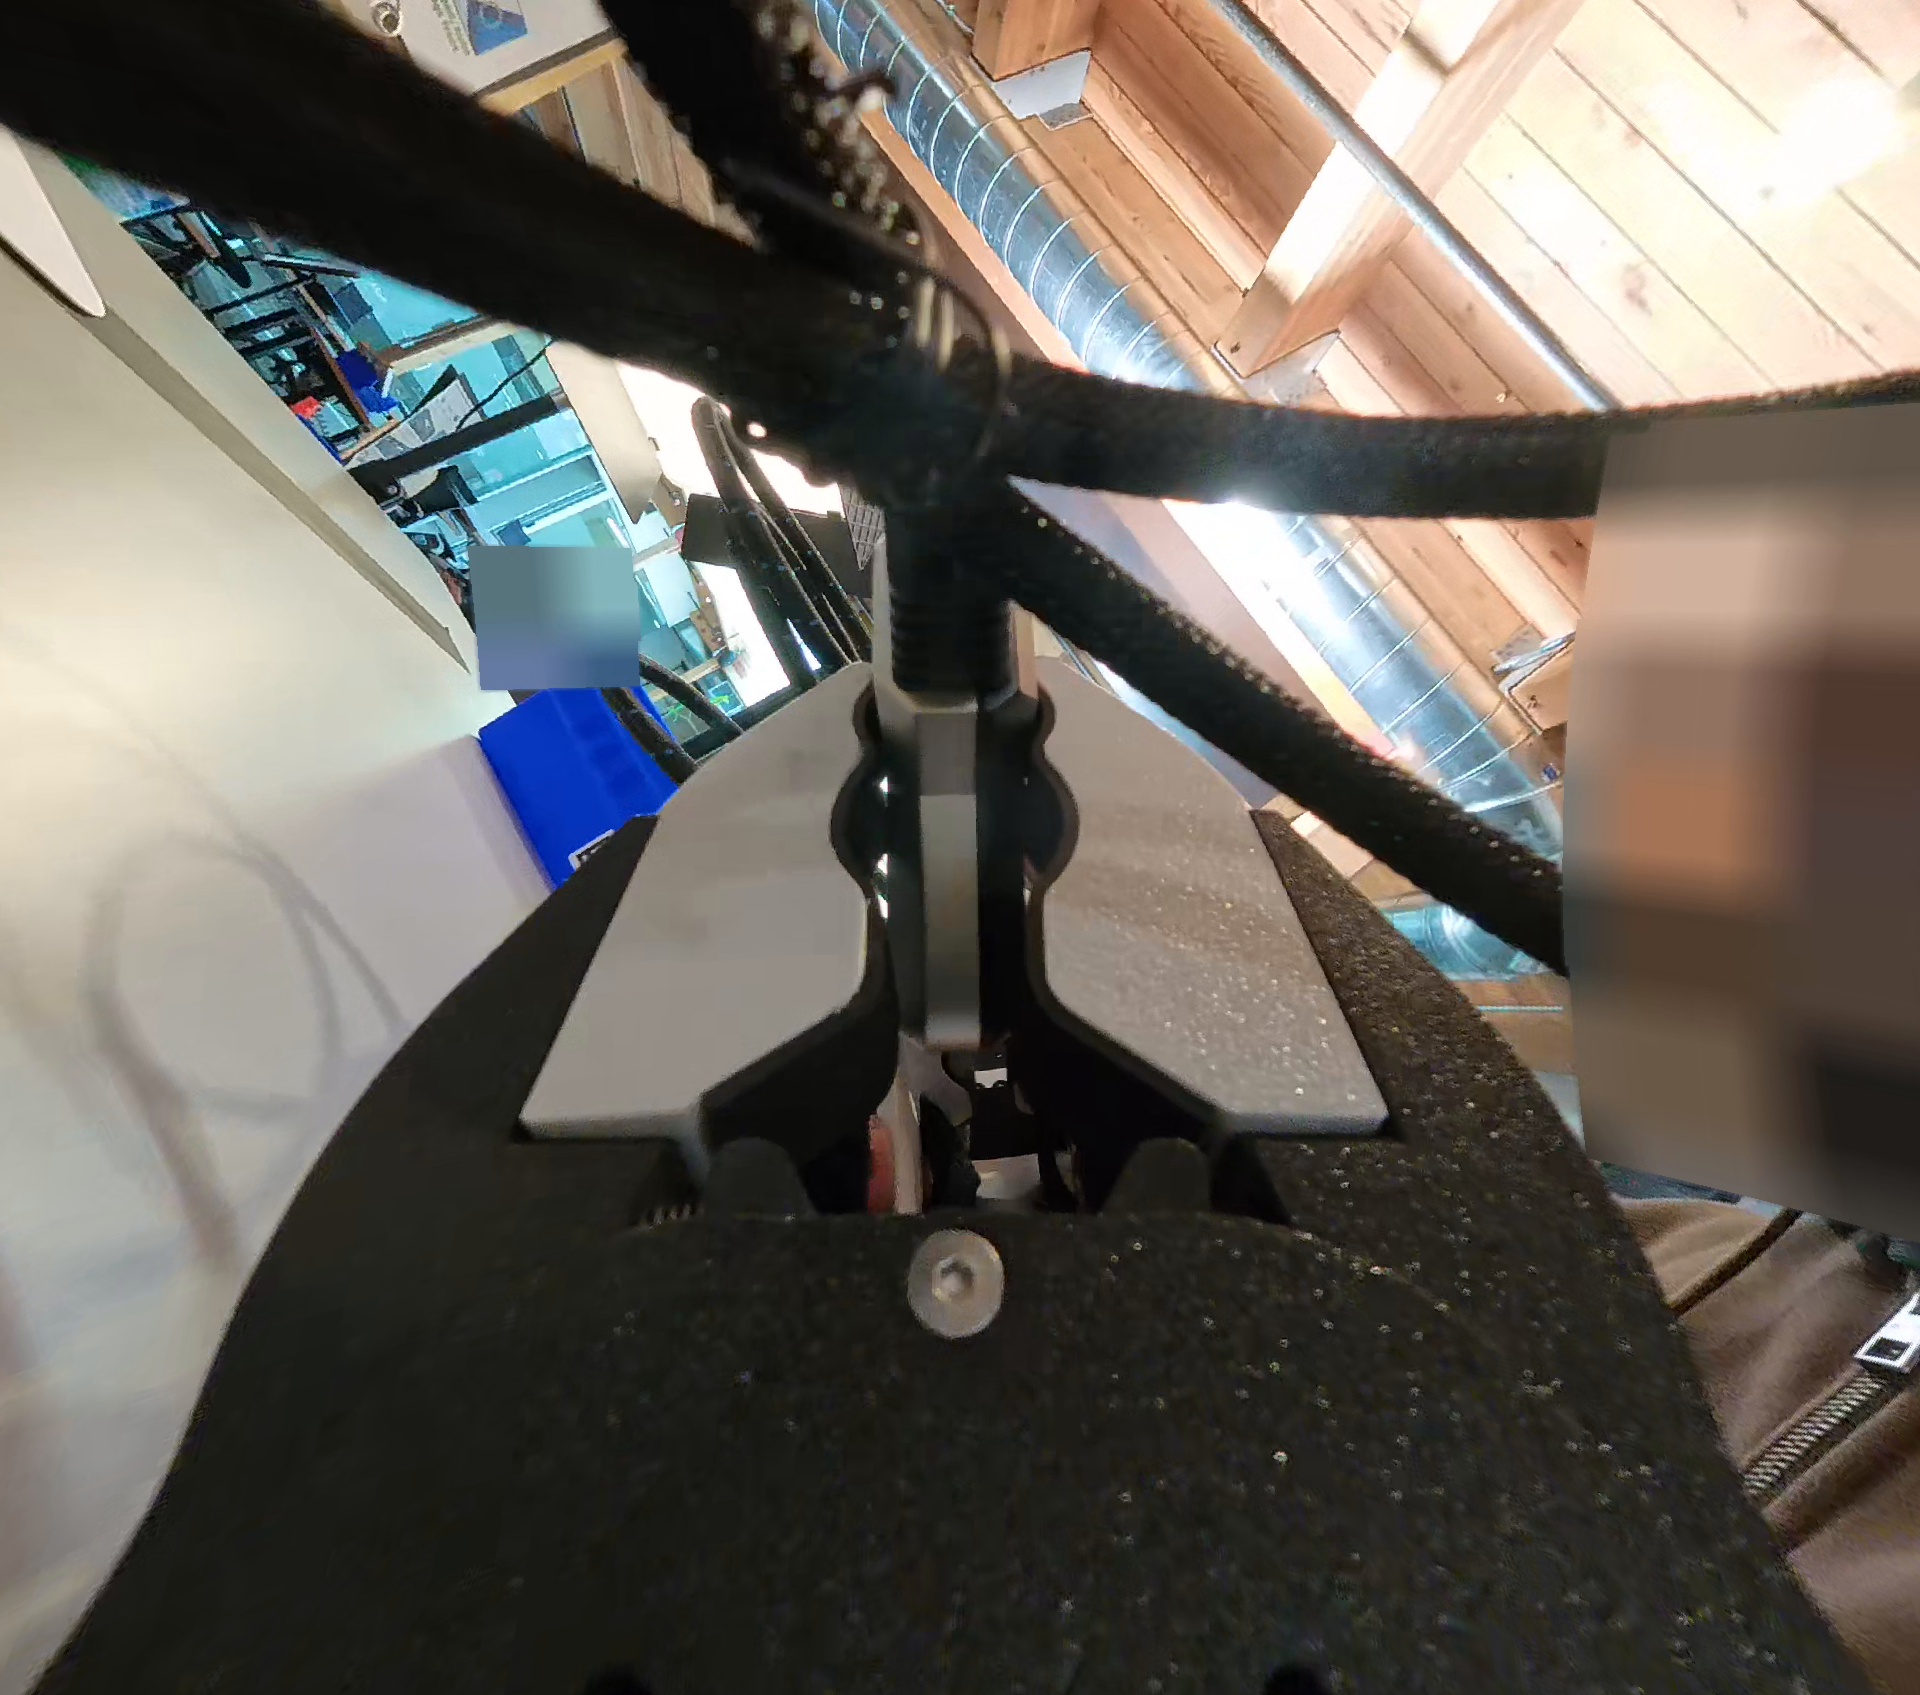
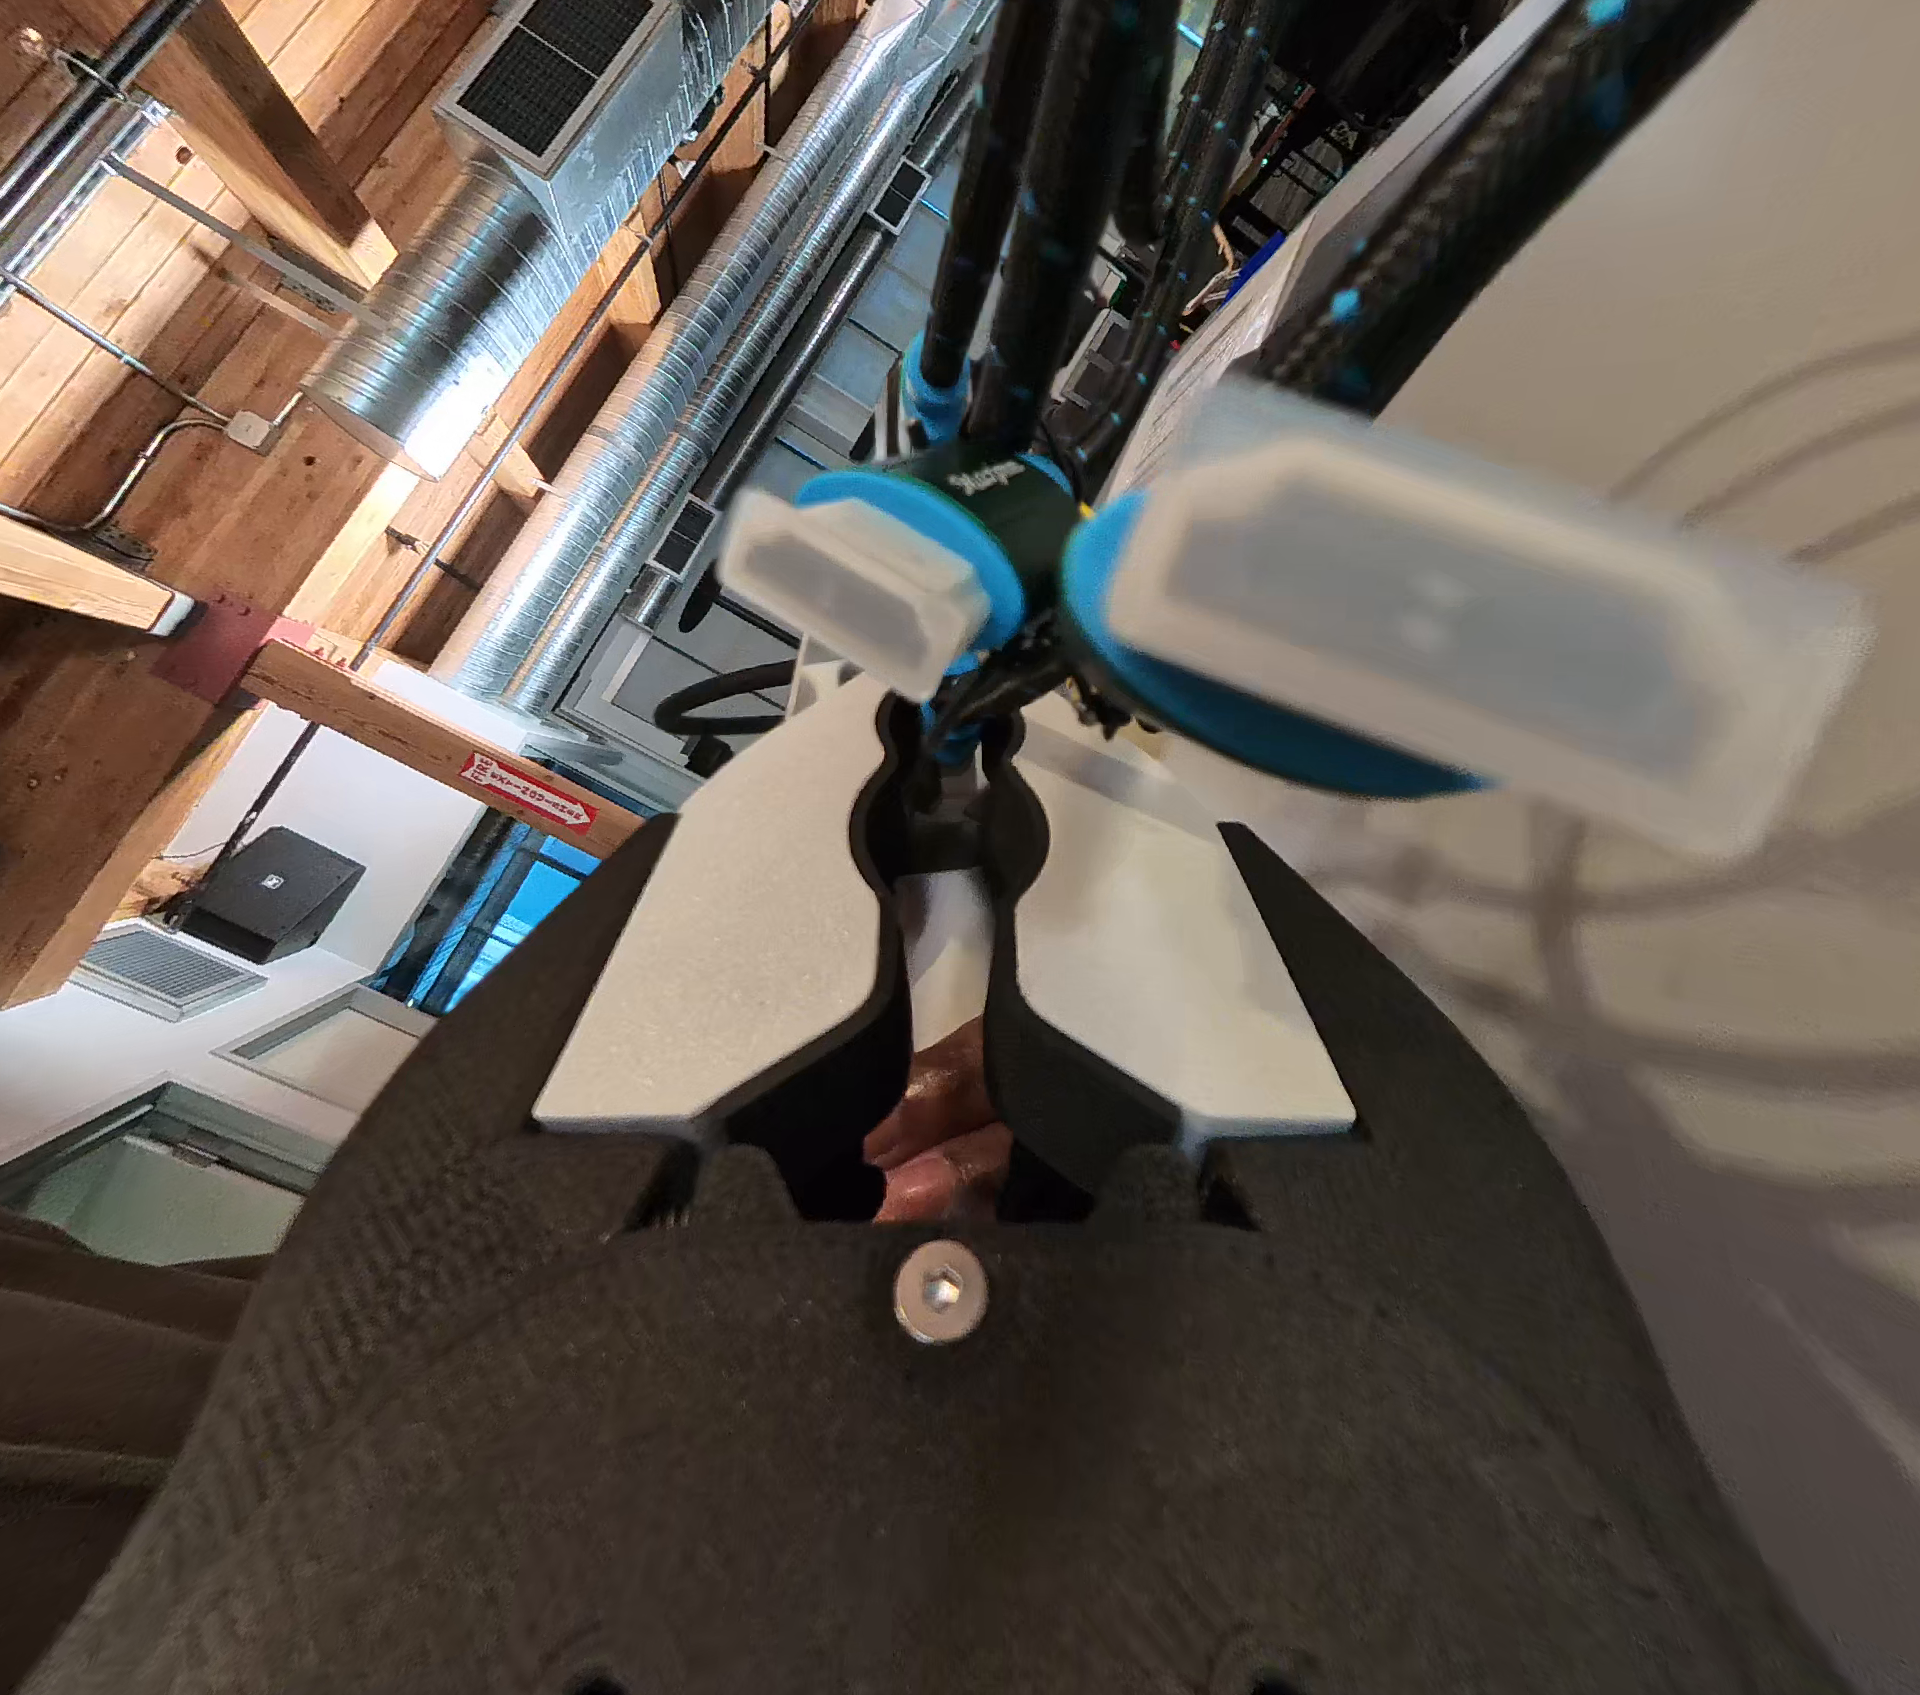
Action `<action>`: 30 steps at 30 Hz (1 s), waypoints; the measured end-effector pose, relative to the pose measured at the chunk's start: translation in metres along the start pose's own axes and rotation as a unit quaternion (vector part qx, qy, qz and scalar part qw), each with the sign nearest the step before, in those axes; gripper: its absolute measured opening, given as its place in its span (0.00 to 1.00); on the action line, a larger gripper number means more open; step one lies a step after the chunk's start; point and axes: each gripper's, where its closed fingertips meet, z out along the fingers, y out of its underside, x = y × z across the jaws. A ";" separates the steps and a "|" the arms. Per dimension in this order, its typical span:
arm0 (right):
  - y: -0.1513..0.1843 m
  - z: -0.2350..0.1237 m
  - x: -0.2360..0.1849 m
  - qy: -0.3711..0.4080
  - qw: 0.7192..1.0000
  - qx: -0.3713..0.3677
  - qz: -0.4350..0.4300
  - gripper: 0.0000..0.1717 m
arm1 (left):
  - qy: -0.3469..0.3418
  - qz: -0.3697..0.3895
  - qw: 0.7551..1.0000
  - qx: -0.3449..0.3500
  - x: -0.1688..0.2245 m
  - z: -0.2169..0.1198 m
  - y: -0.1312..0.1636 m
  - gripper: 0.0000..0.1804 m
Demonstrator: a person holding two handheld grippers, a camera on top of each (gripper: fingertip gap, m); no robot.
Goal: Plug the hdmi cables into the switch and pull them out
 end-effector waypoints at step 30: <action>0.005 0.002 -0.009 -0.012 0.999 -0.006 -0.042 0.07 | 0.028 -0.030 0.999 -0.009 0.007 0.003 0.003 0.13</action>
